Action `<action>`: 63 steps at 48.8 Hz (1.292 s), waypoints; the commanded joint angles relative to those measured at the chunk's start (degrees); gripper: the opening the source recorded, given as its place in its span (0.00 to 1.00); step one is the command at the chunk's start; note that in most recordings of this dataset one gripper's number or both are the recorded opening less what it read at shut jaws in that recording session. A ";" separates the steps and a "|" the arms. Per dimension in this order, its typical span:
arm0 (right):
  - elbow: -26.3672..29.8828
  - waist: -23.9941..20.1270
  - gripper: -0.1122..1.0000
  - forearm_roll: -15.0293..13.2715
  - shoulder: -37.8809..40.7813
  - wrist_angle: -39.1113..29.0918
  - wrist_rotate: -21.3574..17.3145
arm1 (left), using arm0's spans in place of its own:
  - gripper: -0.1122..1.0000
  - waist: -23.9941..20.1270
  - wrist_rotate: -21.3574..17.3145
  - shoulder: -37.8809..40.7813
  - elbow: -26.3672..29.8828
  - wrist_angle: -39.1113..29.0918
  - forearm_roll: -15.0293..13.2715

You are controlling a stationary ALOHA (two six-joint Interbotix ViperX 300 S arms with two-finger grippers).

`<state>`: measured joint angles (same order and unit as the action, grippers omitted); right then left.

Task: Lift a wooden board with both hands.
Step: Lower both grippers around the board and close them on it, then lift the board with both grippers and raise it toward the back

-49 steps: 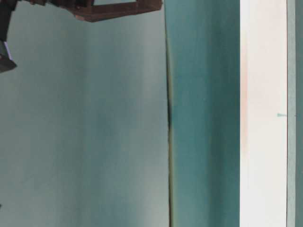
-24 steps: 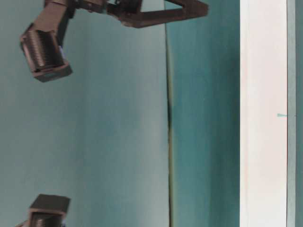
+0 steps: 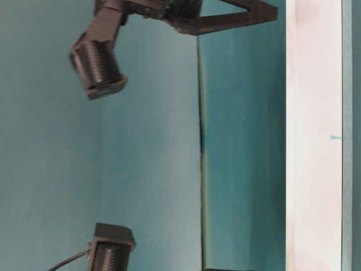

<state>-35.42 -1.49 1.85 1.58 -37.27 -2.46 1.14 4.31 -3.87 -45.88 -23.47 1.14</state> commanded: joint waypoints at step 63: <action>-2.81 -0.18 0.29 0.00 3.08 5.89 0.53 | 0.26 0.53 -0.18 2.46 0.70 2.72 0.18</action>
<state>-38.58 -1.41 1.85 4.22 -31.29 -2.37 1.49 3.96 -1.14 -45.88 -21.01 1.14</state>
